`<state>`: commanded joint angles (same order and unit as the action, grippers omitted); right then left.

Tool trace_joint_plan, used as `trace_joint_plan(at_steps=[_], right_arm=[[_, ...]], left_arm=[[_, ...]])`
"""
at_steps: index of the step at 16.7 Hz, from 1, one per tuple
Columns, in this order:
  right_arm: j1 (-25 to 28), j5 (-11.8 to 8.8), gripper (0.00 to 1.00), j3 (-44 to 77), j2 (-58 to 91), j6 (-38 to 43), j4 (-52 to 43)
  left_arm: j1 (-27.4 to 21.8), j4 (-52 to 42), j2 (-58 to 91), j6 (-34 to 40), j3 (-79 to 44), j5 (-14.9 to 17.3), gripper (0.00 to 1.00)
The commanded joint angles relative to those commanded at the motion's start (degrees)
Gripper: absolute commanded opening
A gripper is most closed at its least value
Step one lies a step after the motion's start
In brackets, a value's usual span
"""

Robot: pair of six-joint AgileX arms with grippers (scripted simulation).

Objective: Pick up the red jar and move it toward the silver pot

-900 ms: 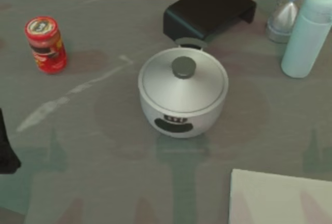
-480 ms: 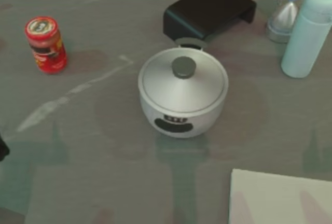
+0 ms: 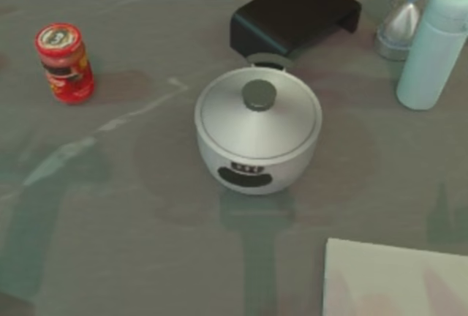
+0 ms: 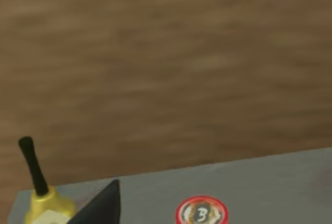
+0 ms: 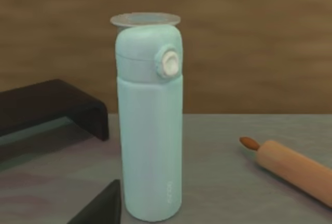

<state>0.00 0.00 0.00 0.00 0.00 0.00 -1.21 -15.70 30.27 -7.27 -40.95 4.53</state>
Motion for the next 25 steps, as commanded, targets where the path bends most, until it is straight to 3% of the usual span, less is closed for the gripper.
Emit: trace_joint_plan(at_steps=[7,14,20,25], right_arm=[[0.0,0.0,1.00,0.0,0.0,0.0,0.0],[0.0,0.0,1.00,0.0,0.0,0.0,0.0],[0.0,0.0,1.00,0.0,0.0,0.0,0.0],[0.0,0.0,1.00,0.0,0.0,0.0,0.0]], left_arm=[[-1.2,-25.5,42.8,-5.8,-32.8,2.6,1.00],[-0.8,-49.2,85.3,-10.9,-65.2,2.0,1.00],[0.0,-58.5,107.0,-14.0,-89.0,0.4,1.00],[0.3,-60.1,113.1,-15.2,-98.2,-0.3,1.00]])
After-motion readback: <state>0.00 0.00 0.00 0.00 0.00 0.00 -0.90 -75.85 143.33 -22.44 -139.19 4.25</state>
